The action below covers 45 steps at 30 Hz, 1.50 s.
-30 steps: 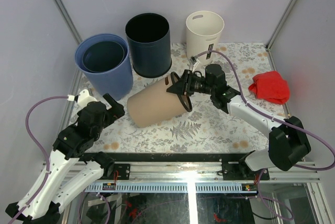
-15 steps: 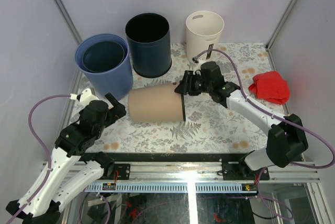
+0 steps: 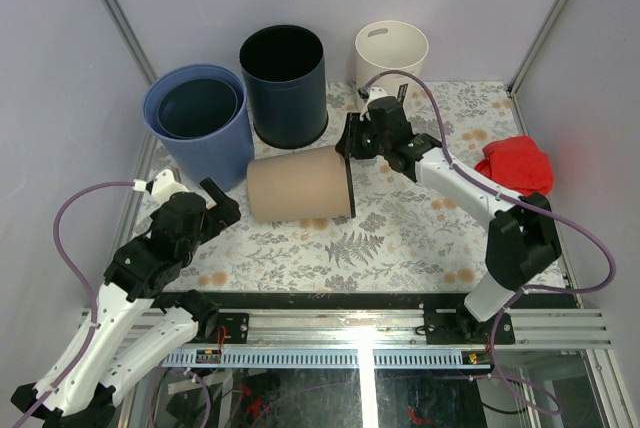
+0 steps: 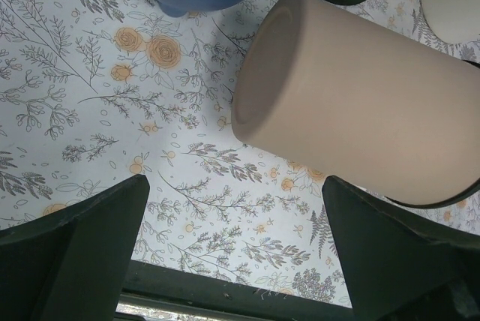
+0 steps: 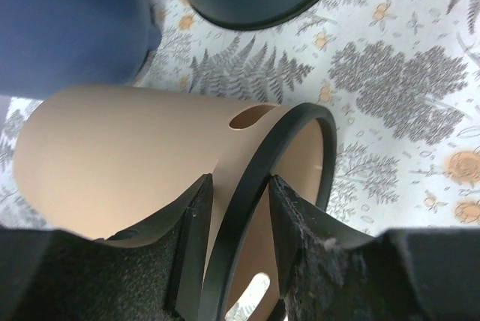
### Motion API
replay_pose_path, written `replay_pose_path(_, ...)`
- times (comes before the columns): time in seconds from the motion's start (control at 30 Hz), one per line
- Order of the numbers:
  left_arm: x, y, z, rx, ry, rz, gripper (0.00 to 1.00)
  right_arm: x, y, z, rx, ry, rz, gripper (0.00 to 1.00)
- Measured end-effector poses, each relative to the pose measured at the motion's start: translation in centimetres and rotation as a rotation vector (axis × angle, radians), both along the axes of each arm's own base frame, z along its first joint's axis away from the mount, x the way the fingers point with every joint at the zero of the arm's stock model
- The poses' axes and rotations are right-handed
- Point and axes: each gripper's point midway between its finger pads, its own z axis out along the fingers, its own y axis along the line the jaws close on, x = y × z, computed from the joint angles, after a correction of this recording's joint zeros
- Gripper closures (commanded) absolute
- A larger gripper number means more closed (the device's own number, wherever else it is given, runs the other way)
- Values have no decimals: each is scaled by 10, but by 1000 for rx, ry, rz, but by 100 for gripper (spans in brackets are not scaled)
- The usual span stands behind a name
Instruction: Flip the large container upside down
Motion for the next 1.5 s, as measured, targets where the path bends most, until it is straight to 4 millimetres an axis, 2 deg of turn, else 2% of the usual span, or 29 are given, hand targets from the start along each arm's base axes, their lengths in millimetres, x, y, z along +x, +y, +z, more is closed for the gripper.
replay_pose_path(0.3,-1,0,1,-2,-4,1,0,36,-1,-5,-88,-43,-62,59)
replay_pose_path(0.47,-3,2,6,-13,-28,-1,0,39,-13,-10,-159,-54,-154,62)
replay_pose_path(0.63,-4,3,7,-10,-35,-5,0,34,-12,-11,-231,-90,-227,62)
replay_pose_path(0.77,-4,3,6,-10,-35,-5,0,30,-3,-12,-277,-104,-249,65)
replay_pose_path(0.93,-5,5,8,-12,-45,0,0,36,8,-17,-311,-116,-279,62)
replay_pose_path(1.1,-5,6,8,-11,-47,3,0,46,15,-26,-340,-100,-284,59)
replay_pose_path(1.23,-7,7,10,-18,-59,4,0,62,28,-29,-372,-102,-265,57)
replay_pose_path(1.37,-8,8,12,-23,-70,7,0,78,36,-24,-404,-121,-260,55)
replay_pose_path(1.5,-8,9,13,-20,-72,11,0,84,34,-4,-425,-152,-273,54)
